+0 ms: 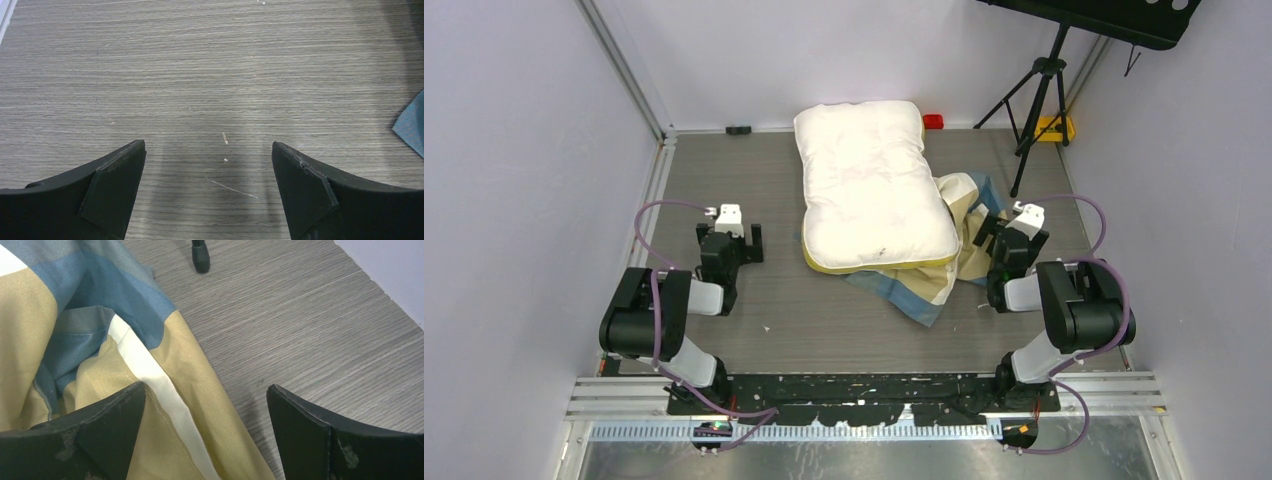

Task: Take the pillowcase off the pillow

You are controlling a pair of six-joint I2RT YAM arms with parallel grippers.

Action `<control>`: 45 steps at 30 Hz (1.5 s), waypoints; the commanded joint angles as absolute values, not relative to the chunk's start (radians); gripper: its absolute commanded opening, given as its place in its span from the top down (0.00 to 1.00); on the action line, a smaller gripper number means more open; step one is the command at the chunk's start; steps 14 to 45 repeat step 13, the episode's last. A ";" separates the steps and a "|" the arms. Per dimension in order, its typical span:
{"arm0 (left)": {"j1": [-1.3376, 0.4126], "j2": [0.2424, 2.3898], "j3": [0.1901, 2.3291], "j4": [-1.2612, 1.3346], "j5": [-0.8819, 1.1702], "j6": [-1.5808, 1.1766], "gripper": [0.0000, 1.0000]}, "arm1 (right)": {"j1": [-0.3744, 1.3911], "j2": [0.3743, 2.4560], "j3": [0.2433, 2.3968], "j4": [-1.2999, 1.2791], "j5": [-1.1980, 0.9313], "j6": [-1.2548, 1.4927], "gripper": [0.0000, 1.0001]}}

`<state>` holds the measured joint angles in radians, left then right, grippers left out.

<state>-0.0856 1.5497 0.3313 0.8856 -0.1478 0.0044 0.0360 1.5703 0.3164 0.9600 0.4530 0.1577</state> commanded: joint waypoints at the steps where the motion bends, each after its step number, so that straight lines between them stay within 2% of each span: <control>1: -0.088 1.546 0.354 0.954 -0.146 0.013 0.00 | 0.035 1.562 0.334 1.002 0.449 0.162 0.05; 45: -0.087 1.548 0.356 0.954 -0.145 0.014 0.00 | 0.034 1.562 0.335 1.002 0.449 0.163 0.04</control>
